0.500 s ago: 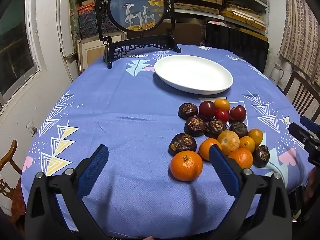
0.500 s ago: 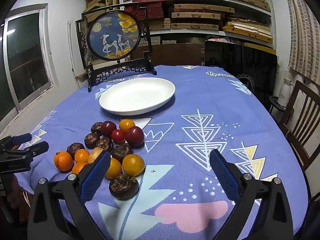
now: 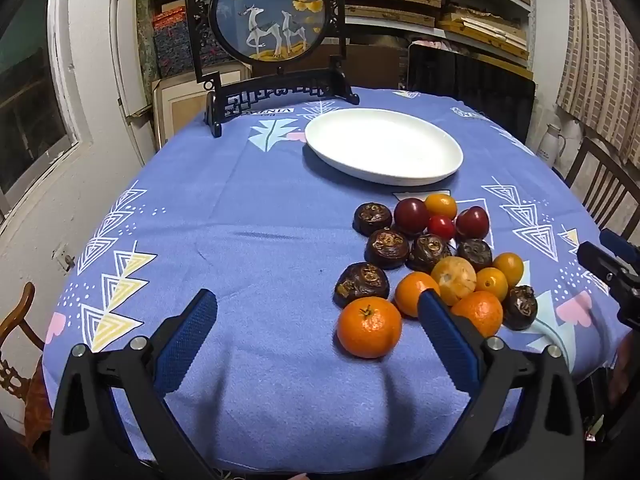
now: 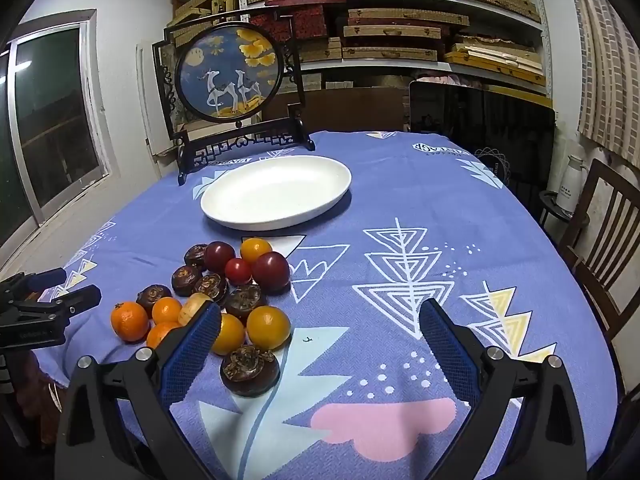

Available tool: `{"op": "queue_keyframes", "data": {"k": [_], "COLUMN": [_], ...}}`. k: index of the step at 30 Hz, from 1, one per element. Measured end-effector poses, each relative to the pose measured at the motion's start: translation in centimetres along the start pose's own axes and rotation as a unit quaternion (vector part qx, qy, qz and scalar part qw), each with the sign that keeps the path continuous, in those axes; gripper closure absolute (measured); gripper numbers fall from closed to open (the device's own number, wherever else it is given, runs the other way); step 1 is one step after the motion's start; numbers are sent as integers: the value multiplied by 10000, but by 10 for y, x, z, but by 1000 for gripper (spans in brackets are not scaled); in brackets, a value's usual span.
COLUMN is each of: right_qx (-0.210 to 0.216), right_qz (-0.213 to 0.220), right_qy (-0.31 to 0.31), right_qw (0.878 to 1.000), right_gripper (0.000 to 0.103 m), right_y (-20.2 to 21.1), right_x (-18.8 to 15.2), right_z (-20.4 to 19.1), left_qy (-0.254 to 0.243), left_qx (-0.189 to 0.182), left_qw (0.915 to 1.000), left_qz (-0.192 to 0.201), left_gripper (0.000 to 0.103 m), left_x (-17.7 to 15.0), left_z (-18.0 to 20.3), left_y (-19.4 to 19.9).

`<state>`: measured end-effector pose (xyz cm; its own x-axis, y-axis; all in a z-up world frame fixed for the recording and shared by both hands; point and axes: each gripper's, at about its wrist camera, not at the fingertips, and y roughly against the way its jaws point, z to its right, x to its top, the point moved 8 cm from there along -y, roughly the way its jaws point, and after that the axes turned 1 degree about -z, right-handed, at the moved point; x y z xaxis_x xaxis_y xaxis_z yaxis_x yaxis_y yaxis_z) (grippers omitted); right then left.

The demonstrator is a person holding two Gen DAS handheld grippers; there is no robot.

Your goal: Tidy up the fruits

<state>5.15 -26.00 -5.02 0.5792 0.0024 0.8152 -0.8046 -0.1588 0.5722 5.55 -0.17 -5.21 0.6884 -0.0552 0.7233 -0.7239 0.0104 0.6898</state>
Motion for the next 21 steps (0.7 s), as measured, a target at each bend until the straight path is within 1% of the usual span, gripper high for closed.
{"op": "queue_keyframes", "data": {"k": [4,21], "right_qx": [70,157], "right_qz": [28,-20], "right_qy": [86,108], "right_qw": [9999,9998], "right_gripper": [4,4], "right_y": [5,5], "right_x": [1,0], "right_z": [-8,-10], "left_qy": [-48,-68], "left_qx": [12,-24], "left_qw": [10000,9999], "left_qz": [-35,-124], "left_gripper": [4,5], "left_x": [-2,-4], "left_z": [4,5], "left_y": [-2,-6]}}
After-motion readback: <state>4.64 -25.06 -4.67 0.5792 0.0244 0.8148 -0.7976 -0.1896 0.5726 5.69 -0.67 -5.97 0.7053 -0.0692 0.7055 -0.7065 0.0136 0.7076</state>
